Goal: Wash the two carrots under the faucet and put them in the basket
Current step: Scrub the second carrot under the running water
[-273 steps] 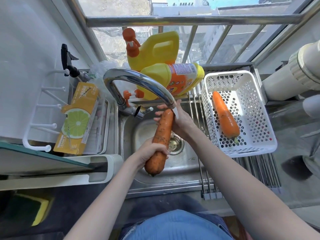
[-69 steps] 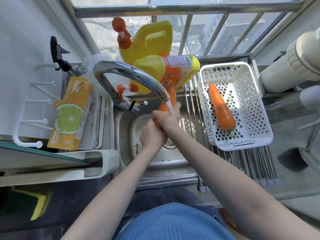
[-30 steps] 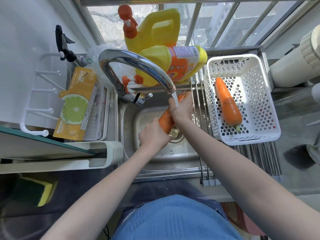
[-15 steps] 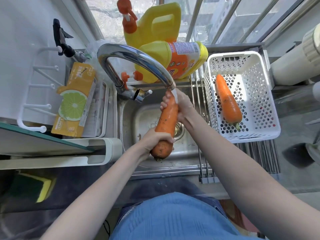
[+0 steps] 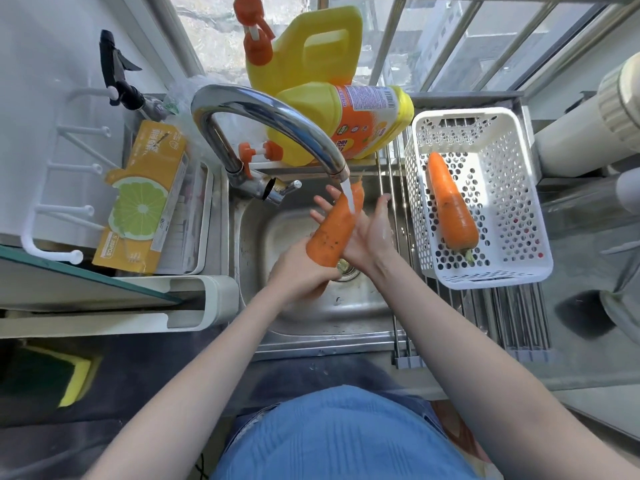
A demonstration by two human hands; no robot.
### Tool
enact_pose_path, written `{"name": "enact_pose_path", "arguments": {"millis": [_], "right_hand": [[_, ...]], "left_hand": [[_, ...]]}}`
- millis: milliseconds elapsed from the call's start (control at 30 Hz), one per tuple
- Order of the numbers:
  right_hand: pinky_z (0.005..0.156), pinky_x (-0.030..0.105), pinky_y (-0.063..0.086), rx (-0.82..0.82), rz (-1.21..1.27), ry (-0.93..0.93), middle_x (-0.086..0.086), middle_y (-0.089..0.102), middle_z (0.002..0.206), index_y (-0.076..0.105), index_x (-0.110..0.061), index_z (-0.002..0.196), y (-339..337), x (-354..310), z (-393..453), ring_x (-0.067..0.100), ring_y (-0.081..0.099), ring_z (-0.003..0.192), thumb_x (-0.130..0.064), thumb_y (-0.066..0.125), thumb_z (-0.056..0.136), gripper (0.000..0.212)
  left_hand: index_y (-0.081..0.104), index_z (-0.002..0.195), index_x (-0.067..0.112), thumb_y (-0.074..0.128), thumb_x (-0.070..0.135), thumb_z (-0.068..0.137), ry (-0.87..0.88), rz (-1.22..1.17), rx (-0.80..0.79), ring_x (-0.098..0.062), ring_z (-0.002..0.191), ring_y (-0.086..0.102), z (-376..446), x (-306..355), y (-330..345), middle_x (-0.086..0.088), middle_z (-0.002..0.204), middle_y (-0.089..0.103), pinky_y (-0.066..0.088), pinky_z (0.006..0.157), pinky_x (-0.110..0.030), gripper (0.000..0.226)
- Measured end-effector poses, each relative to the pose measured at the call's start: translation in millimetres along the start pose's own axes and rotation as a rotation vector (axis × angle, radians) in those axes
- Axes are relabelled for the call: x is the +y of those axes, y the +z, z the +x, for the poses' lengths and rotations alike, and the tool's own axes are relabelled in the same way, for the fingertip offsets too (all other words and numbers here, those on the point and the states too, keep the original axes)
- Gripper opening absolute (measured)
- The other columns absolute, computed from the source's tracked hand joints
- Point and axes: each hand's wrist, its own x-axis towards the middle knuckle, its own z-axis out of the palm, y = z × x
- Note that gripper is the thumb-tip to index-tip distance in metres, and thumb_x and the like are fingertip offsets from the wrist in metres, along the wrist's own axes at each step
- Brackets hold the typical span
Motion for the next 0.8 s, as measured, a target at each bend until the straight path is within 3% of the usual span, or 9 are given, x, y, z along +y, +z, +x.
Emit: {"name": "enact_pose_path", "arguments": {"millis": [67, 167, 233, 367, 467, 567, 633, 733, 800], "right_hand": [[0.101, 0.049, 0.043, 0.042, 0.031, -0.045, 0.019, 0.057, 0.135, 0.044, -0.01, 0.143, -3.4, 3.2, -1.5, 0.036, 0.057, 0.12, -0.081, 0.004, 0.083, 0.101], [0.112, 0.052, 0.032, 0.1, 0.054, -0.124, 0.015, 0.067, 0.115, 0.055, -0.01, 0.127, -6.0, 4.7, -4.4, 0.033, 0.057, 0.119, -0.08, 0.009, 0.085, 0.095], [0.111, 0.053, 0.034, 0.119, 0.144, -0.158, 0.017, 0.066, 0.111, 0.054, -0.011, 0.125, -7.7, 6.5, -6.6, 0.034, 0.058, 0.115, -0.081, 0.014, 0.084, 0.091], [0.094, 0.047, 0.049, 0.194, 0.18, -0.198, 0.017, 0.062, 0.112, 0.045, -0.009, 0.14, -5.8, 13.3, -8.7, 0.029, 0.062, 0.101, -0.081, 0.024, 0.083, 0.094], [0.098, 0.042, 0.048, 0.244, 0.156, -0.231, 0.014, 0.06, 0.111, 0.048, -0.005, 0.135, -1.8, 14.0, -7.5, 0.026, 0.059, 0.104, -0.076, 0.03, 0.086, 0.088], [0.085, 0.035, 0.052, 0.356, -0.018, -0.242, 0.013, 0.059, 0.098, 0.051, -0.006, 0.114, 2.8, 16.7, -2.7, 0.02, 0.061, 0.087, -0.051, 0.055, 0.093, 0.049], [0.086, 0.038, 0.054, 0.54, -0.187, -0.247, 0.014, 0.059, 0.106, 0.045, -0.004, 0.119, 5.0, 22.7, -2.6, 0.022, 0.063, 0.093, -0.027, 0.068, 0.089, 0.045], [0.085, 0.035, 0.051, 0.693, -0.447, -0.37, 0.006, 0.06, 0.103, 0.045, -0.003, 0.119, 5.6, 25.4, 0.8, 0.018, 0.061, 0.094, -0.03, 0.066, 0.089, 0.046], [0.079, 0.036, 0.049, 0.7, -0.589, -0.419, 0.005, 0.061, 0.094, 0.051, -0.006, 0.107, 10.8, 19.2, 1.3, 0.018, 0.061, 0.087, -0.043, 0.063, 0.088, 0.044]], "left_hand": [[0.053, 0.106, 0.03, 0.076, 0.04, 0.061, 0.014, 0.218, 0.116, -0.027, 0.092, 0.064, -4.2, 4.8, 8.3, 0.002, 0.099, 0.068, 0.051, 0.077, -0.034, 0.051], [0.051, 0.111, 0.026, 0.071, 0.035, 0.068, 0.028, 0.421, 0.271, -0.031, 0.094, 0.063, -7.6, 6.5, 16.1, -0.001, 0.104, 0.065, 0.042, 0.069, -0.03, 0.048], [0.049, 0.111, 0.023, 0.069, 0.031, 0.07, 0.05, 0.502, 0.363, -0.031, 0.094, 0.063, -5.2, 3.8, 18.7, -0.001, 0.106, 0.063, 0.038, 0.067, -0.031, 0.046], [0.046, 0.116, 0.016, 0.068, 0.023, 0.077, 0.107, 0.661, 0.46, -0.031, 0.099, 0.06, 2.7, 0.1, 19.6, -0.006, 0.11, 0.06, 0.037, 0.069, -0.033, 0.045], [0.049, 0.113, 0.013, 0.069, 0.02, 0.076, 0.162, 0.766, 0.5, -0.032, 0.095, 0.06, 4.4, 0.2, 19.8, -0.008, 0.107, 0.061, 0.043, 0.072, -0.035, 0.043], [0.058, 0.094, 0.012, 0.082, 0.014, 0.053, 0.285, 0.911, 0.613, -0.03, 0.07, 0.062, 7.0, -5.8, 21.0, -0.008, 0.082, 0.063, 0.046, 0.059, -0.032, 0.047], [0.059, 0.089, 0.012, 0.083, 0.01, 0.045, 0.362, 0.964, 0.684, -0.028, 0.063, 0.059, 10.0, -12.4, 24.0, -0.007, 0.075, 0.061, 0.044, 0.055, -0.03, 0.051], [0.057, 0.096, 0.009, 0.082, 0.014, 0.052, 0.358, 0.827, 0.595, -0.033, 0.073, 0.062, 2.7, -9.0, 27.9, -0.01, 0.084, 0.062, 0.04, 0.057, -0.032, 0.051], [0.051, 0.11, 0.01, 0.073, 0.025, 0.069, 0.231, 0.636, 0.395, -0.034, 0.091, 0.06, 0.8, -5.0, 29.5, -0.008, 0.102, 0.061, 0.037, 0.065, -0.034, 0.049]]}}
